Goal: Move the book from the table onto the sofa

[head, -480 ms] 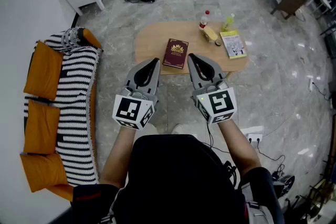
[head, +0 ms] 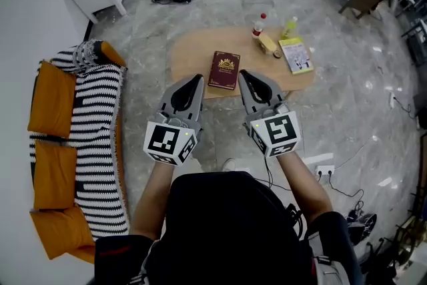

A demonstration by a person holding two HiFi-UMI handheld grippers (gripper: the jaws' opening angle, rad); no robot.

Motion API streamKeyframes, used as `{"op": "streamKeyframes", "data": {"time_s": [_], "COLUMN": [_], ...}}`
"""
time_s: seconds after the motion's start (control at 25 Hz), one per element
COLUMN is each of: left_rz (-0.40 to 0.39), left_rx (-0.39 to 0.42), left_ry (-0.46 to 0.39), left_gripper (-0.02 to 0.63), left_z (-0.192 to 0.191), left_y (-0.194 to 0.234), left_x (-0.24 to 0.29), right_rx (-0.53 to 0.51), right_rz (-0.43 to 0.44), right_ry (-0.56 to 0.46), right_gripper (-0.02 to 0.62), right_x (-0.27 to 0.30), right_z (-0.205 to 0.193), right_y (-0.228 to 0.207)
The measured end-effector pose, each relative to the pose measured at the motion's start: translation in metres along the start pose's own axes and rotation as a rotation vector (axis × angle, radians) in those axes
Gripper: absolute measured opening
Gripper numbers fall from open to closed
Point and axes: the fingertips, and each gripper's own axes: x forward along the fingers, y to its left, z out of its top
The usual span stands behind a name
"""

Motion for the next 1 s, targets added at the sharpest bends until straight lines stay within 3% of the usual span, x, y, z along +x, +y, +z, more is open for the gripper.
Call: {"op": "streamKeyframes", "data": {"time_s": [0.6,1.0], "left_rz": [-0.198,-0.209], "left_rx": [-0.093,-0.153], "left_ry": [0.096,0.161], "left_gripper": [0.015,0.015], "left_z": [-0.028,-0.058], "left_y": [0.095,0.125], "left_x": [0.007,0.040], "right_rx": [-0.086,-0.057], "right_rz": [-0.170,-0.188], "right_ry": [0.133,0.232], "right_gripper": [0.014,0.014], "right_x": [0.080,0.105], "right_z": [-0.013,-0.057], "right_y": [0.021,0.003]}}
